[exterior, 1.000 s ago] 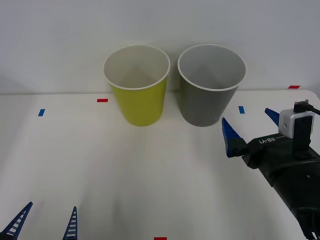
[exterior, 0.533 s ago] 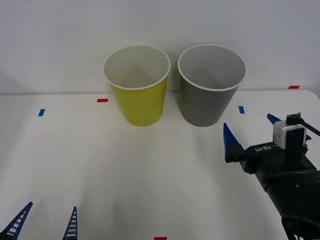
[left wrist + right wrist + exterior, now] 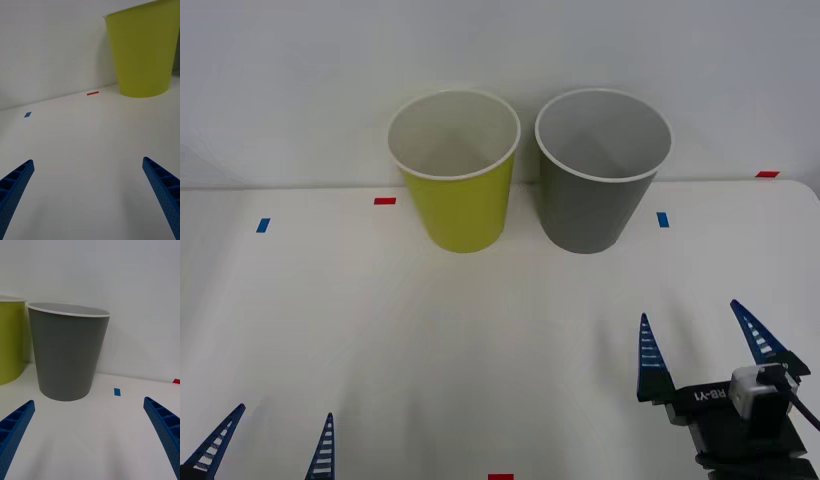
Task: Put cans in the gray bin and PET bottles in the light green bin.
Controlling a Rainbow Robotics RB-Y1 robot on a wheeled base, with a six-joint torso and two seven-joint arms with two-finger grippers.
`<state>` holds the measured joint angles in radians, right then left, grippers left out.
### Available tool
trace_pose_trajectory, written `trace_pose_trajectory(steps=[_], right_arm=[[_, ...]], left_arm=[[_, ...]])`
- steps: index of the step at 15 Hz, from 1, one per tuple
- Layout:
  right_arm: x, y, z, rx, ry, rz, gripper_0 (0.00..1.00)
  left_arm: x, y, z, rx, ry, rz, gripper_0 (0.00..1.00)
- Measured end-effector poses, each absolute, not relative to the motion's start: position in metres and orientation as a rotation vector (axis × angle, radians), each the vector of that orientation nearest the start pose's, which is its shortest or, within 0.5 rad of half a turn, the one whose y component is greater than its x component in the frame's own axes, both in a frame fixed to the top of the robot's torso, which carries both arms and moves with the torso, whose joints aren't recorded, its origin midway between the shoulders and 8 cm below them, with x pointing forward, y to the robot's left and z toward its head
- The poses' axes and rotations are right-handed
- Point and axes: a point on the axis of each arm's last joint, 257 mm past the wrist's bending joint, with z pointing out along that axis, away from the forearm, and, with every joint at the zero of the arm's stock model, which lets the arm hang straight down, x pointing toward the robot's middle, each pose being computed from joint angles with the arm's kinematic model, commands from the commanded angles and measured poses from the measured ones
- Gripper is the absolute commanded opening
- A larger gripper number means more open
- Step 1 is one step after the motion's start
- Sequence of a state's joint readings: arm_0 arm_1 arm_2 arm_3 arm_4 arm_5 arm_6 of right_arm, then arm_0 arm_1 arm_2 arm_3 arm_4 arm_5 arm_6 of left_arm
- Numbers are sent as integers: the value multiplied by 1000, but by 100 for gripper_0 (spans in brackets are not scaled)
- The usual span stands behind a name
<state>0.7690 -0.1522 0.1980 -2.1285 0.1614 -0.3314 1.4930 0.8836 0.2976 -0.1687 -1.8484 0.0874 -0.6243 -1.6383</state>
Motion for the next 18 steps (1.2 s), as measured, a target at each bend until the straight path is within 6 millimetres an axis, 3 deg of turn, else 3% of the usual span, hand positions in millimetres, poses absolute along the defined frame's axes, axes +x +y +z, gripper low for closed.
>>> trace_pose_trajectory(steps=[4, 9, 18], right_arm=[[291, -235, -224, -151, 1433, -85, 100], [247, -234, -252, -149, 1483, -69, 100], [231, -254, -265, -85, 1513, -78, 100]], left_arm=[[256, 284, -281, 156, 1552, 128, 100], [256, 284, -281, 156, 1552, 128, 100], [256, 284, -281, 156, 1552, 128, 100]])
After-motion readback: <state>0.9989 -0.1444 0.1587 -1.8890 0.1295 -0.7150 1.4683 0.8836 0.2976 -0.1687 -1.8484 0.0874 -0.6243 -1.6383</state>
